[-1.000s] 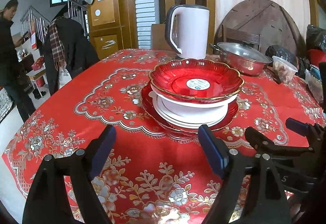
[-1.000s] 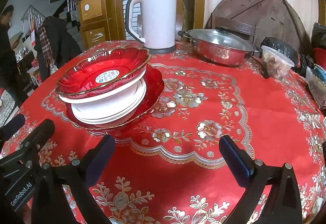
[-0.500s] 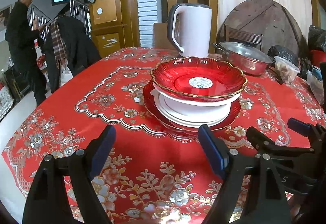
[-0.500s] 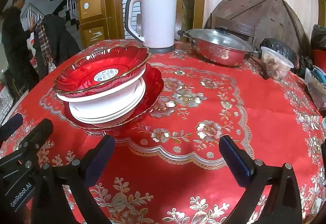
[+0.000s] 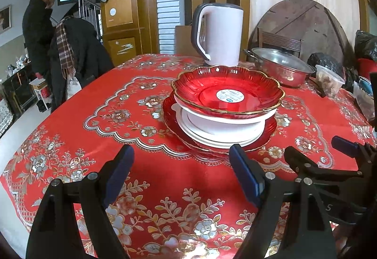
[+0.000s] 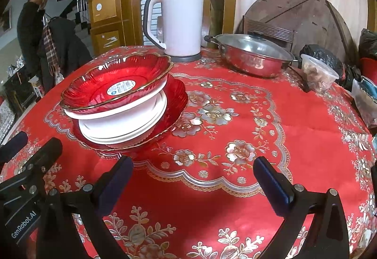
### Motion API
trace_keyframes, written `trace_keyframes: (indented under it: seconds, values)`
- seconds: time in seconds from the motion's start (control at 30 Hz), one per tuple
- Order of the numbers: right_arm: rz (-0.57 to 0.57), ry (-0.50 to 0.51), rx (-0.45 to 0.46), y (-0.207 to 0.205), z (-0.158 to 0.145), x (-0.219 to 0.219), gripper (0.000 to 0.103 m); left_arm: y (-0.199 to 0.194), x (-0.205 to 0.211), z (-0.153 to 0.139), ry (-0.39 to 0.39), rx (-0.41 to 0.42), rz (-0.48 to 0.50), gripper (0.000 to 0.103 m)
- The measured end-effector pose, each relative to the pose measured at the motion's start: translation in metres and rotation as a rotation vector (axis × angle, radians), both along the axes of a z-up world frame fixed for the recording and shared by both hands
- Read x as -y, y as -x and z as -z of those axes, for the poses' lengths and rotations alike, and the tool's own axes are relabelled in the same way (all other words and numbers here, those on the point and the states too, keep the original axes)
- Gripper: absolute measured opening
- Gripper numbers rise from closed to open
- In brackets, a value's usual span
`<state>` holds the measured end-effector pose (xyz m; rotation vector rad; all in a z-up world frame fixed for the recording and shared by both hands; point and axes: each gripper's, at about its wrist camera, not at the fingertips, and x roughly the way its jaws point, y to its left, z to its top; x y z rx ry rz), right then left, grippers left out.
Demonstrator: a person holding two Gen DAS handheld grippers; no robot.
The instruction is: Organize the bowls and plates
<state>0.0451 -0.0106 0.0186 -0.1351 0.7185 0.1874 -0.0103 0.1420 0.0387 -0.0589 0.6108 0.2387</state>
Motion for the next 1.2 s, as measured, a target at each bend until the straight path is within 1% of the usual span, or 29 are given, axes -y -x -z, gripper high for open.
trace_keyframes:
  seconds: [0.57, 0.83, 1.2]
  values:
    - [-0.009, 0.004, -0.032, -0.0025, 0.003, 0.0006, 0.103, -0.0023, -0.0023, 0.0033, 0.02, -0.02, 0.011, 0.083]
    - [-0.005, -0.001, -0.031, -0.0015, 0.0012, 0.0032, 0.103, -0.0024, 0.0006, 0.0038, 0.022, -0.024, 0.018, 0.083]
    - [-0.016, 0.008, -0.004, 0.0012, -0.0039, -0.0035, 0.103, 0.0021, -0.0057, -0.0001, 0.015, -0.013, 0.005, 0.083]
